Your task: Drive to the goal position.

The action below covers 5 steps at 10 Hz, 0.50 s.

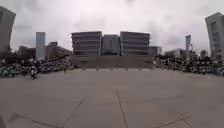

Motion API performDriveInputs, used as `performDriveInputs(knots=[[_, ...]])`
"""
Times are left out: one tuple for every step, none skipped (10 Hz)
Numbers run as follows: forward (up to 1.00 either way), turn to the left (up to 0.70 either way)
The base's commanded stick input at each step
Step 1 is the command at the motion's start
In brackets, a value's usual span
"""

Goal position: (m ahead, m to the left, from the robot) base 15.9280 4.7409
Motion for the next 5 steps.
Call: performDriveInputs(knots=[[0.45, 0.00], [0.45, 0.00], [0.45, 0.00], [0.45, 0.00], [0.45, 0.00]])
